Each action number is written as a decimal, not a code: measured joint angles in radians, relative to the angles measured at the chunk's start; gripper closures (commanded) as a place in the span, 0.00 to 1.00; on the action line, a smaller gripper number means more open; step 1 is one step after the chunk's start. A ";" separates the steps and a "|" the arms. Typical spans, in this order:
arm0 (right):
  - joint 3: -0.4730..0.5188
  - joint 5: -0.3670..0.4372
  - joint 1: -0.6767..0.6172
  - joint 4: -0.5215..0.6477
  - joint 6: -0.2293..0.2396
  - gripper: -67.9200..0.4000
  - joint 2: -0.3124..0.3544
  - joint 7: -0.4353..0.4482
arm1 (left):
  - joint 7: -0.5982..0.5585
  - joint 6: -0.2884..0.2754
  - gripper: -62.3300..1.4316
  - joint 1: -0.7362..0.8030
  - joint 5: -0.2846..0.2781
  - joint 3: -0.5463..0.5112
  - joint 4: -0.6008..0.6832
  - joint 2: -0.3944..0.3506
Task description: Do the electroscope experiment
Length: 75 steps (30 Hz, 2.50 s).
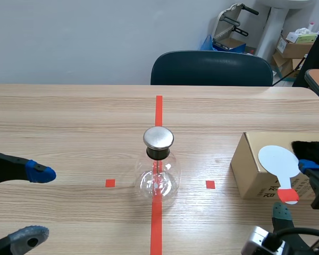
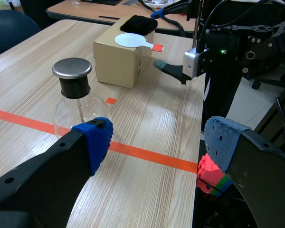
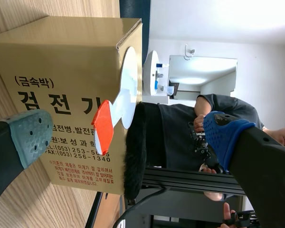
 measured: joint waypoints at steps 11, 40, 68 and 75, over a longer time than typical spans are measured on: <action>0.000 0.000 0.000 0.000 0.000 0.00 0.000 0.000 | 0.000 0.000 0.30 0.000 0.000 0.000 0.000 0.000; 0.000 0.000 0.000 0.000 0.000 0.00 0.000 0.000 | 0.000 0.000 0.30 0.000 0.000 0.000 0.000 0.000; -0.004 0.092 -0.203 0.010 0.000 0.00 0.023 0.061 | 0.106 0.031 0.30 0.000 -0.049 -0.020 -0.021 0.079; -0.074 0.522 -0.441 0.127 0.000 0.00 0.258 0.279 | 0.241 0.056 0.30 0.002 -0.109 -0.137 -0.074 0.208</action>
